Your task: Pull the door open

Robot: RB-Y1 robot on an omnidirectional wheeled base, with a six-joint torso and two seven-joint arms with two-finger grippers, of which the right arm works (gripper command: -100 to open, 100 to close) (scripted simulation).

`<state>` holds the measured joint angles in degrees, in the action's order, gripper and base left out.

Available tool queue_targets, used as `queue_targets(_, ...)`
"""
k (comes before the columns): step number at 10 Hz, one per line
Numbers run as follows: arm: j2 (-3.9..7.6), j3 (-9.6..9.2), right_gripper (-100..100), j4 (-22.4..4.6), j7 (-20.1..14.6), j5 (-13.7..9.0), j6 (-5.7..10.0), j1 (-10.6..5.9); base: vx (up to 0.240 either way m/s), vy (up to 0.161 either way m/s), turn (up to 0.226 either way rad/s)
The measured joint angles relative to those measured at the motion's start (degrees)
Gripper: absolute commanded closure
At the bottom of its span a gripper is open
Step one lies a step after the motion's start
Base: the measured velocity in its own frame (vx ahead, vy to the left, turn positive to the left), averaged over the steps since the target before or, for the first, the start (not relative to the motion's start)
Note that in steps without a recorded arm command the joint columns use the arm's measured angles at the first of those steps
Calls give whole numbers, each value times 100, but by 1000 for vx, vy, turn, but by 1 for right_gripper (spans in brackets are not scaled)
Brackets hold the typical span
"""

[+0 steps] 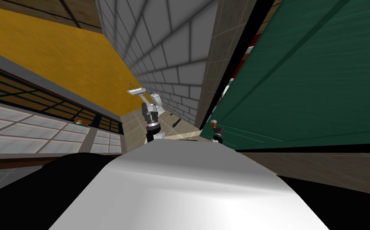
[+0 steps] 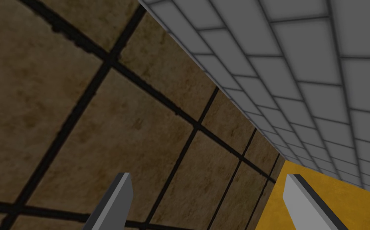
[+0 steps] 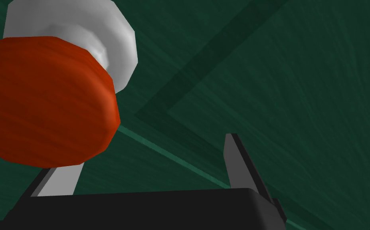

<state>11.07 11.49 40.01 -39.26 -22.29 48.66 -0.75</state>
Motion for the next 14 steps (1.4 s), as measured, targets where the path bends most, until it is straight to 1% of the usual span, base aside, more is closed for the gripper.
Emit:
queue_targets(1,-25,-23,-100,60,-129,-42,4,50,-76,-3,57)
queue_targets(2,11,-52,-100,-211,-338,-113,86,-108,-50,-5,37)
queue_targets(3,2,-63,-100,-212,-457,-156,63,-92,-8,-5,7)
queue_targets(4,-66,-54,-100,118,-427,-173,-91,108,-38,-6,4)
queue_targets(5,-124,-50,-100,365,-466,-244,-235,195,-43,-10,54)
queue_targets(6,-137,-62,-100,276,-557,-274,-184,135,-52,-4,63)
queue_targets(7,-85,-104,-100,87,-754,-340,-93,36,-45,-6,9)
queue_targets(8,-125,-108,-100,281,-843,-382,-145,142,-19,-6,-23)
queue_targets(9,-117,-121,-100,29,-906,-387,-71,-17,2,2,31)
queue_targets(10,-119,-124,-100,-25,-932,-390,-23,-25,0,0,0)
queue_targets(11,-179,-113,-100,252,-869,-396,-119,128,-33,-18,46)
queue_targets(12,-223,-116,-100,419,-917,-460,-220,197,-34,-7,22)
queue_targets(13,-214,-143,-100,285,-1040,-485,-167,125,-57,-4,80)
queue_targets(14,-253,-171,-100,123,-1185,-545,-59,45,-52,-4,38)
